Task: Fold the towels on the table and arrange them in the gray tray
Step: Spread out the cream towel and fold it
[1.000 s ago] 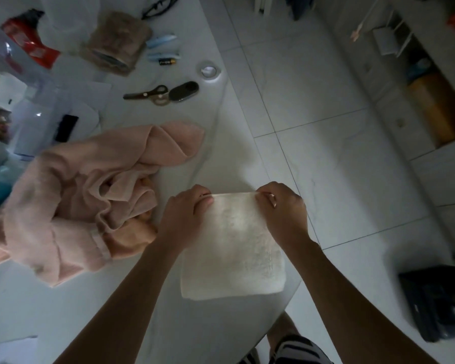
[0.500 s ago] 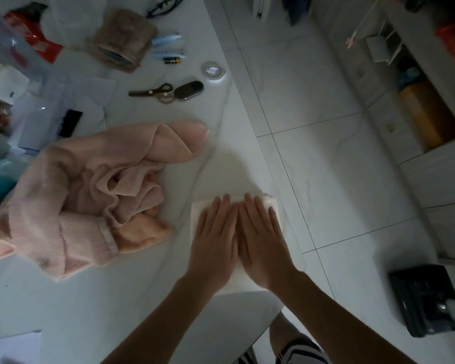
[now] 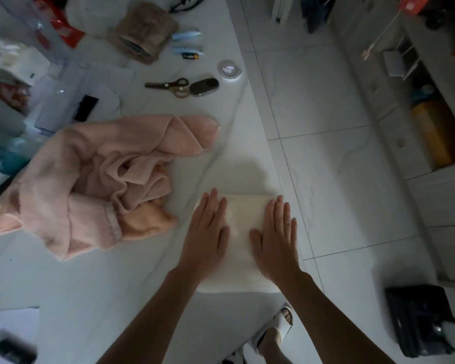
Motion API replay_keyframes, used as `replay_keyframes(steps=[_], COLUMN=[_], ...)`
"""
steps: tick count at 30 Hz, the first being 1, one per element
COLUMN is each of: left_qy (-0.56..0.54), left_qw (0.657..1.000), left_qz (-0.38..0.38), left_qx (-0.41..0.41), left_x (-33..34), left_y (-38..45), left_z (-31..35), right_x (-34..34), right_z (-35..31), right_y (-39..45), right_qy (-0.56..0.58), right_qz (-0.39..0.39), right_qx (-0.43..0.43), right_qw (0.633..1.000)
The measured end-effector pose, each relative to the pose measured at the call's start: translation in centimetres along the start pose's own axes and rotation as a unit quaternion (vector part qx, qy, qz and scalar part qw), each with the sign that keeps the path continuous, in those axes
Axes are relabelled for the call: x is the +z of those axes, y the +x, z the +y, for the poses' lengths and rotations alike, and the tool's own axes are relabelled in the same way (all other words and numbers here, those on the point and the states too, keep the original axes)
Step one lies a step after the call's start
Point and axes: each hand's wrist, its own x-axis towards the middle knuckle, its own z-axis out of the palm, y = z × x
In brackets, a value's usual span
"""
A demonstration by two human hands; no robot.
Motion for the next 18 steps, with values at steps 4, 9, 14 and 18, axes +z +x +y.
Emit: replay_keyframes(steps=[4,9,14,18], left_qy=[-0.209,-0.379,-0.558,-0.532], left_qw=[0.938,0.802,0.664,0.695], left_qz=[0.052,0.023,0.002,0.071], left_qx=[-0.273,-0.461,-0.498,-0.478], left_x=[-0.9,-2.2,-3.7,-3.6], left_y=[-2.8,-3.6,-4.9,-4.0], left_z=[-0.4,-0.2,0.1,1.4], right_x=[-1.2,-3.4,-4.9,-6.3], right_z=[1.0,0.3,0.5,1.0], right_y=[-2.0,-2.1,0.5,3.5], right_qy=[0.071,0.310,0.433,0.433], right_qz=[-0.030,-0.097,-0.223,-0.281], right_qx=[0.125,0.252,0.258,0.227], right_qw=[0.989,0.912,0.834,0.826])
